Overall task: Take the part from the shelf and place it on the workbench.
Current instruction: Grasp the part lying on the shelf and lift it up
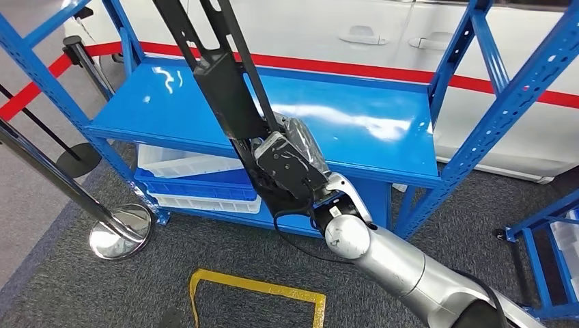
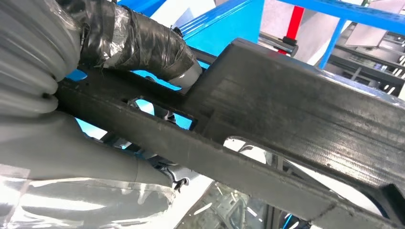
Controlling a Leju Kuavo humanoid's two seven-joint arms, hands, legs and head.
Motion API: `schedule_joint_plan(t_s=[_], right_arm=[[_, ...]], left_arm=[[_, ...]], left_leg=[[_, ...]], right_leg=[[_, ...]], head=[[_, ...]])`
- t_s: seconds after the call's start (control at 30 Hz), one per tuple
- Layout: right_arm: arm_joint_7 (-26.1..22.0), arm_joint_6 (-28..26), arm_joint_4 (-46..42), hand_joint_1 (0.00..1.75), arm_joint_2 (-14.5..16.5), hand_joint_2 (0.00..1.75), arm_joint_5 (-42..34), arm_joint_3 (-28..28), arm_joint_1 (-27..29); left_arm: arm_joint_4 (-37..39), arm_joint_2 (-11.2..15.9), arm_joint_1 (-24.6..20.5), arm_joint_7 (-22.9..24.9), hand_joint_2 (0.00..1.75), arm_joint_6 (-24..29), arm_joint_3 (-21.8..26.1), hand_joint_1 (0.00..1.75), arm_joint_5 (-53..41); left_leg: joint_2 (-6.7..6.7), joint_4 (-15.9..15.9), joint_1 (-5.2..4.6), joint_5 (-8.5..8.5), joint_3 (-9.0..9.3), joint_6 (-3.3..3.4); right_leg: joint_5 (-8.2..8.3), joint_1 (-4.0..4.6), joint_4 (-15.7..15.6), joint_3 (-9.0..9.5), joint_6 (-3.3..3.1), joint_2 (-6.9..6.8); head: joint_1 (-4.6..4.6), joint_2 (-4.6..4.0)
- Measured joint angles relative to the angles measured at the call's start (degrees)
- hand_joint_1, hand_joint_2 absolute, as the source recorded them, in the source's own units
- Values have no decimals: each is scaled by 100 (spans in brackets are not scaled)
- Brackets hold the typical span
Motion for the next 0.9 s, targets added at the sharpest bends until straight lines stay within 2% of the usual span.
schedule_joint_plan(t_s=[0.03,0.07,0.1,0.13,0.17,0.2,0.23,0.27,0.3,0.33,0.37,0.4,0.47,0.5,0.53,0.6,0.63,0.67,0.7,0.73,0.77,0.8,0.83,0.87,0.9], right_arm=[[-2,-7,-10,173,-8,175,-4,-1,-6],[-4,-16,-22,173,-14,175,-18,-2,-12],[-5,-27,-37,173,-23,175,-39,-2,-15],[-2,-42,-52,173,-38,175,-64,-3,-15],[10,-64,-72,173,-61,175,-92,-4,-13],[25,-89,-93,173,-85,175,-113,-6,-10],[43,-119,-116,173,-115,175,-129,-8,-6],[58,-150,-141,173,-145,175,-144,-14,-4],[67,-179,-169,173,-173,175,-155,-26,0],[72,-209,-199,173,-204,175,-160,-44,5],[73,-239,-227,173,-234,175,-156,-67,11],[73,-269,-252,173,-260,175,-149,-90,17],[72,-322,-284,173,-318,175,-126,-122,34],[73,-341,-301,173,-349,175,-112,-131,44],[75,-356,-318,173,-385,175,-97,-139,54],[82,-380,-356,173,-450,175,-73,-158,71],[88,-392,-375,173,-478,175,-66,-168,82],[95,-405,-392,173,-503,175,-60,-177,96],[103,-416,-411,173,-529,175,-53,-184,110],[114,-424,-429,173,-553,175,-46,-190,121],[126,-428,-451,173,-575,175,-39,-198,128],[137,-428,-478,173,-593,175,-29,-209,128],[145,-429,-512,173,-605,175,-16,-224,126],[151,-429,-545,173,-615,175,2,-245,125],[156,-429,-572,173,-623,175,20,-264,120]], left_arm=[[1,2,10,3,175,-9,0,0,1],[1,1,11,12,175,-18,0,0,3],[1,0,13,23,175,-26,0,0,5],[1,1,10,34,175,-32,0,0,7],[1,1,6,45,175,-35,0,0,13],[1,2,8,52,175,-39,0,0,22],[1,4,11,59,175,-48,0,0,31],[1,7,12,64,175,-58,0,0,40],[1,11,7,69,175,-70,0,0,45],[1,16,-6,71,175,-83,0,0,45],[1,19,-19,71,175,-97,0,0,45],[1,21,-30,71,175,-112,0,0,45],[1,24,-33,75,175,-138,0,0,47],[1,25,-29,81,175,-147,0,0,48],[1,26,-24,90,175,-152,0,0,49],[1,26,-18,102,175,-157,0,0,49],[1,28,-19,104,175,-158,0,0,50],[2,32,-19,104,175,-158,0,0,49],[2,36,-19,104,175,-158,0,0,49],[3,39,-18,104,175,-159,0,0,49],[3,40,-17,103,175,-160,0,0,48],[3,41,-15,102,175,-160,0,0,48],[3,41,-15,99,175,-160,0,0,46],[3,41,-17,96,175,-160,0,0,44],[3,41,-18,92,175,-161,0,0,42]], left_leg=[[-2,168,9,-218,-75,-25],[-2,449,18,-520,-166,-46],[-1,810,20,-814,-256,-66],[-1,1175,23,-1004,-318,-82],[-1,1455,23,-1051,-330,-91],[-1,1579,23,-965,-268,-91],[-1,1511,23,-804,-113,-81],[-2,1253,22,-667,141,-63],[-4,849,13,-642,485,-38],[-8,404,1,-701,807,-10],[-13,66,-17,-782,1039,16],[-17,-147,-39,-850,1167,39],[-4,-234,-45,-780,1130,101],[9,-260,-36,-718,1095,143],[26,-280,-26,-645,1045,196],[44,-282,-28,-516,913,271],[48,-267,-34,-464,832,290],[48,-246,-37,-414,746,290],[48,-217,-39,-370,657,286],[47,-181,-40,-332,568,276],[46,-139,-40,-301,483,263],[44,-94,-42,-279,403,245],[45,-48,-47,-259,337,223],[45,-19,-50,-229,291,194],[46,-7,-52,-194,258,162]], right_leg=[[75,-12,-15,-67,-45,-7],[146,-14,-18,-137,-75,-10],[216,-8,-18,-226,-94,-9],[284,-1,-16,-316,-104,-10],[354,6,-13,-411,-102,-10],[422,11,-10,-505,-96,-10],[489,12,-6,-597,-88,-10],[555,13,-2,-681,-76,-8],[613,18,4,-750,-57,-6],[668,23,8,-799,-31,-9],[726,25,-1,-824,-2,-14],[781,23,-18,-835,31,-21],[861,11,-50,-848,96,-22],[780,9,0,-882,126,-16],[596,10,146,-938,151,-10],[26,9,766,-1121,184,-7],[-196,7,1151,-1207,195,-7],[-292,4,1463,-1250,206,-8],[-258,-1,1617,-1212,214,-8],[-132,-9,1565,-1074,216,-9],[14,-17,1323,-843,212,-9],[73,-20,953,-562,200,-8],[56,-11,565,-304,185,-5],[10,3,285,-134,167,-4],[-45,21,119,-52,153,-3]], head=[[-7,0],[-14,0],[-21,0],[-23,0],[-21,0],[-22,0],[-22,0],[-22,0],[-23,0],[-19,0],[-16,0],[-16,0],[-13,0],[-6,0],[6,0],[24,0],[27,0],[28,0],[29,0],[29,0],[30,0],[30,0],[27,0],[28,0],[32,0]])
